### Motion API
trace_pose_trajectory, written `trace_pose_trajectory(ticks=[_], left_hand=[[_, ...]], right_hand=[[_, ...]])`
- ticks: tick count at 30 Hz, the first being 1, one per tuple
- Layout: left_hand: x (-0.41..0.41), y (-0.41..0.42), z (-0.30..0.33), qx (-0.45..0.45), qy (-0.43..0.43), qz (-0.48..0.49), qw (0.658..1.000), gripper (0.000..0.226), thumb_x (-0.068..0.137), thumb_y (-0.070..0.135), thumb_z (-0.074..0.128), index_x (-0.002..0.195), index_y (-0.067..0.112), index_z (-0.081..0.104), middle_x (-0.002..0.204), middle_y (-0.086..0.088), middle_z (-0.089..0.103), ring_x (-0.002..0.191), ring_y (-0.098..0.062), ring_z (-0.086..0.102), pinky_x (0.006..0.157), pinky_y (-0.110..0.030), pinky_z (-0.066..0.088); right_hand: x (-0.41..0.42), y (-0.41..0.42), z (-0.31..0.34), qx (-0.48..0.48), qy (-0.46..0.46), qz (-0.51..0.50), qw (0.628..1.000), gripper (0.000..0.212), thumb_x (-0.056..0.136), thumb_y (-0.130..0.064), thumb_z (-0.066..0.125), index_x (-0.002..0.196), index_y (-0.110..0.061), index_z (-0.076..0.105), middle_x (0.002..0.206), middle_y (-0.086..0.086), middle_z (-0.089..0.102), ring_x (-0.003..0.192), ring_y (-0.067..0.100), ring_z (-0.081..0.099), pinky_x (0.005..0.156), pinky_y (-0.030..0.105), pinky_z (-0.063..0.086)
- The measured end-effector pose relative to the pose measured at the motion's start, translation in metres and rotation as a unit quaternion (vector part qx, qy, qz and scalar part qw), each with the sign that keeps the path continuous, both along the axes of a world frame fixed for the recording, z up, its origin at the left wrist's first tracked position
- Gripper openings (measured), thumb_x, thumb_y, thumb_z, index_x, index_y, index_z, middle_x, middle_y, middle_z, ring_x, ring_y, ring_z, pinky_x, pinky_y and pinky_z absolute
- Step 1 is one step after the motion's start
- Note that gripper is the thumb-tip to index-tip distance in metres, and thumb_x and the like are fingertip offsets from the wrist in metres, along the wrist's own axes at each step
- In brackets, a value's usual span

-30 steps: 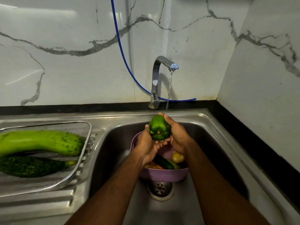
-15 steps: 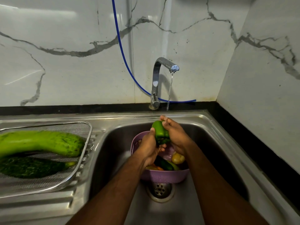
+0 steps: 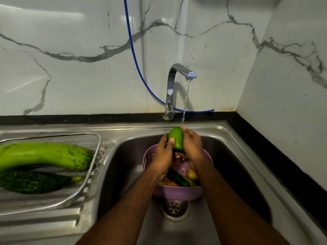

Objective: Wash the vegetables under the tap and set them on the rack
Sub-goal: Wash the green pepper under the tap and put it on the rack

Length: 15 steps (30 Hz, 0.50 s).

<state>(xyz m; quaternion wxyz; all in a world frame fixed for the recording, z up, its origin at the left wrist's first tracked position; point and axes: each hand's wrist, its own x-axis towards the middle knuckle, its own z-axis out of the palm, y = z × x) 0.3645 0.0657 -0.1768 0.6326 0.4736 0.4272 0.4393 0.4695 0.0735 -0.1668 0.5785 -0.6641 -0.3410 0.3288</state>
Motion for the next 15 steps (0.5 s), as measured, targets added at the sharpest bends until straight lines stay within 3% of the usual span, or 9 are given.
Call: trace_pose_trajectory(ticks=[2,5,9,12,14,15], left_hand=[[-0.001,-0.001,0.003,-0.005,-0.003,0.007,1.000,0.038,0.104,0.033,0.047,0.140,0.023,0.052,0.125,-0.007,0.066,0.116,-0.024,0.064,0.104,-0.047,0.050],[-0.004,0.005,0.000,-0.058,-0.039,0.029,0.997,0.036,0.107,0.034,0.039,0.132,0.015,0.057,0.119,-0.015,0.068,0.110,-0.029,0.066,0.097,-0.047,0.055],[-0.005,0.001,0.006,-0.130,-0.089,0.000,0.988,0.051,0.109,0.041,0.027,0.129,0.005,0.056,0.109,-0.025,0.069,0.074,-0.026,0.068,0.060,-0.032,0.057],[-0.007,0.001,0.008,-0.119,-0.064,-0.038,0.990,0.058,0.105,0.052,0.027,0.133,0.008,0.053,0.105,-0.026,0.069,0.062,-0.021,0.066,0.054,-0.030,0.057],[-0.012,0.003,0.007,-0.095,-0.024,-0.067,0.993,0.063,0.101,0.062,0.031,0.134,0.014,0.053,0.098,-0.022,0.070,0.060,-0.020,0.065,0.053,-0.031,0.057],[-0.013,0.003,0.008,-0.080,-0.004,-0.079,0.994,0.061,0.099,0.065,0.033,0.135,0.019,0.052,0.098,-0.019,0.070,0.060,-0.020,0.067,0.053,-0.032,0.057]], right_hand=[[-0.002,-0.001,0.003,0.005,0.019,0.031,0.999,0.037,0.109,-0.044,0.044,0.118,-0.018,0.068,0.110,0.010,0.072,0.102,0.024,0.069,0.094,0.043,0.057],[0.000,-0.008,0.009,-0.009,0.143,0.128,0.981,0.026,0.110,-0.026,0.045,0.128,-0.017,0.062,0.122,0.018,0.069,0.111,0.033,0.068,0.099,0.052,0.053],[0.013,-0.012,0.006,0.000,0.217,0.226,0.949,0.040,0.102,-0.010,0.057,0.140,-0.023,0.056,0.133,0.019,0.065,0.123,0.043,0.063,0.108,0.061,0.045],[0.015,-0.010,0.008,0.036,0.163,0.207,0.964,0.041,0.100,-0.025,0.065,0.139,-0.036,0.059,0.133,0.010,0.065,0.119,0.033,0.067,0.100,0.054,0.056],[0.015,-0.006,0.006,0.028,0.093,0.163,0.982,0.030,0.099,-0.045,0.063,0.126,-0.034,0.067,0.125,0.009,0.071,0.113,0.027,0.070,0.100,0.053,0.056],[0.014,-0.004,0.006,0.011,0.072,0.136,0.988,0.035,0.098,-0.055,0.059,0.121,-0.030,0.070,0.118,0.009,0.073,0.110,0.026,0.071,0.101,0.052,0.056]])
